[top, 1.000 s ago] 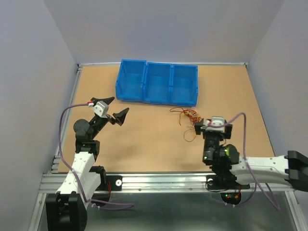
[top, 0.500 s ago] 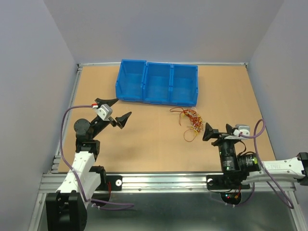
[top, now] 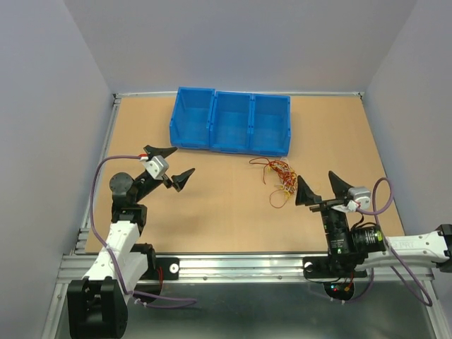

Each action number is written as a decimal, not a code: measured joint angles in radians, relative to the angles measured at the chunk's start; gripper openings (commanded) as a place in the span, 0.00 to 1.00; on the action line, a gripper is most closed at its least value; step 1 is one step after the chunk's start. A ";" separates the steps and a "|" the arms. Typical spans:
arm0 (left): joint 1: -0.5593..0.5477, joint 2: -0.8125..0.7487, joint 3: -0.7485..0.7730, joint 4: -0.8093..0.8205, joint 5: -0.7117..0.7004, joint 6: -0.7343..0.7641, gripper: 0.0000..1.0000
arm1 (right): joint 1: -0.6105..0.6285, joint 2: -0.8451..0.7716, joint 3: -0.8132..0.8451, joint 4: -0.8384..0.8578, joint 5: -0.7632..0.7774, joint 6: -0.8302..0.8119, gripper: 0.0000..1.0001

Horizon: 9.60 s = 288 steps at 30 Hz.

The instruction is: Untangle the cables

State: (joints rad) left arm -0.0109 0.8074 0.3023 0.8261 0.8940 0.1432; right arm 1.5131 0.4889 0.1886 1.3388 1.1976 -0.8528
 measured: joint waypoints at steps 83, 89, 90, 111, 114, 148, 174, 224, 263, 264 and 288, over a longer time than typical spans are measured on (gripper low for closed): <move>-0.144 0.086 0.004 -0.159 -0.085 0.248 0.99 | -0.731 0.793 0.531 -1.076 -1.278 1.149 1.00; -0.180 0.122 0.029 -0.191 -0.139 0.280 0.99 | -0.731 0.769 0.464 -1.044 -1.262 1.171 1.00; -0.185 0.131 0.037 -0.198 -0.148 0.286 0.99 | -0.731 0.769 0.455 -1.043 -1.258 1.172 1.00; -0.233 0.557 0.308 -0.440 -0.278 0.417 0.94 | -0.628 1.115 0.507 -1.012 -1.373 1.016 0.38; -0.240 0.561 0.309 -0.451 -0.278 0.432 0.91 | -0.629 1.114 0.507 -1.003 -1.374 1.003 0.36; -0.040 0.436 0.422 -0.552 -0.190 0.375 0.00 | -0.630 0.523 0.229 -0.980 -0.792 1.163 0.01; 0.667 0.235 0.314 -0.193 -0.113 -0.307 0.00 | -0.636 -0.239 0.026 -1.083 -0.221 1.267 0.42; 0.071 0.192 1.111 -0.578 0.135 -0.293 0.00 | -0.558 1.527 0.853 -0.276 -1.597 1.010 0.24; 0.270 0.545 1.466 -0.772 -0.694 -0.361 0.00 | -0.572 0.417 -0.128 -0.519 -0.452 1.194 0.09; 0.270 0.542 1.465 -0.760 -0.689 -0.361 0.00 | -0.573 0.431 -0.128 -0.533 -0.445 1.199 0.11; 0.215 0.534 1.376 -0.583 -0.373 -0.313 0.00 | -0.578 0.606 0.156 -0.639 -0.623 1.105 1.00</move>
State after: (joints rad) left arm 0.2043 1.3418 1.6787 0.2428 0.5205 -0.1696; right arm 0.9352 1.0950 0.3443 0.6998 0.5751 0.2523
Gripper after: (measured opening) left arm 0.038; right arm 0.999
